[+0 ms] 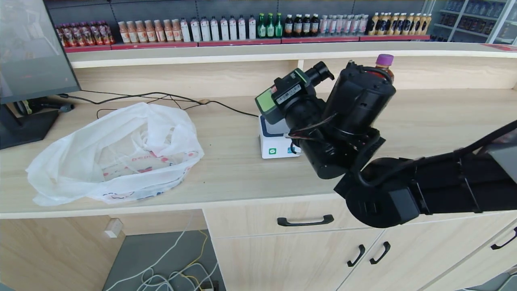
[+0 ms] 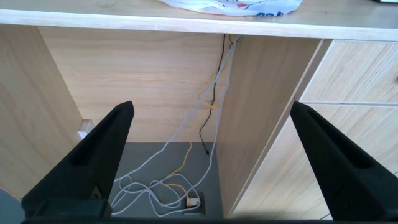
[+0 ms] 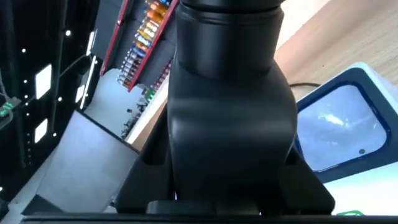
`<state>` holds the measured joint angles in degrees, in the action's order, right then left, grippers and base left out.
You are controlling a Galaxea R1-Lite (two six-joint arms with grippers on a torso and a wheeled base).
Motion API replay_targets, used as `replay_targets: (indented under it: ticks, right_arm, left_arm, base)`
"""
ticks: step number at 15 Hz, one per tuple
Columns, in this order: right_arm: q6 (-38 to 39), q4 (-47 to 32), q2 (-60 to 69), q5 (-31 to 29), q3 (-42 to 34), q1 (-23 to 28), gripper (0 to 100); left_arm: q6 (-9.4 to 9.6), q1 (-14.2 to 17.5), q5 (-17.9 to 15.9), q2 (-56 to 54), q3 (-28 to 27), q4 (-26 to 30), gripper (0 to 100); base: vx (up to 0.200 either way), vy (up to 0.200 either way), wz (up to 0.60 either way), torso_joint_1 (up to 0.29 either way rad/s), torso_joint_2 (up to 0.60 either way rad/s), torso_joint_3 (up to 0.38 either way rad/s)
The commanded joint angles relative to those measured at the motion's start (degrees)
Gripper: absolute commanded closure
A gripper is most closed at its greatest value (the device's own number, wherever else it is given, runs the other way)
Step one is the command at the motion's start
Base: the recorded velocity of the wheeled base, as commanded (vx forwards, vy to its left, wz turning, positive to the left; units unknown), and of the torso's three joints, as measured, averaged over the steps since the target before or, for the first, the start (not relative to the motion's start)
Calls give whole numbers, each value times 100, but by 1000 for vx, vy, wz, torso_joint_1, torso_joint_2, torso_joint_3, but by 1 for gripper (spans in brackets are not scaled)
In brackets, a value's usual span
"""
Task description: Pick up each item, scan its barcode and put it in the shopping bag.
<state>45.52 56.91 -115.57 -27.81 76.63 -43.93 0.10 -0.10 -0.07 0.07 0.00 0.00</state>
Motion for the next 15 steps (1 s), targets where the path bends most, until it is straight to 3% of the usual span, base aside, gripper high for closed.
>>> replay_targets:
  ticks: [1,5,15]
  right_arm:
    - [423,-408,-229,-5,511,201,100]
    - [1170,-927,-256,21,695,623,100]
    - [1214,-1085,-801,82,1240,491,100]
  left_arm:
    - [-1,1,-1,1,0,0,0]
    - [-1,1,-1,1,0,0,0]
    - [-1,1,-1,1,0,0,0]
  base:
    - [0,0,0,0,0,0]
    - [0,0,0,0,0,0]
    - [0,0,0,0,0,0]
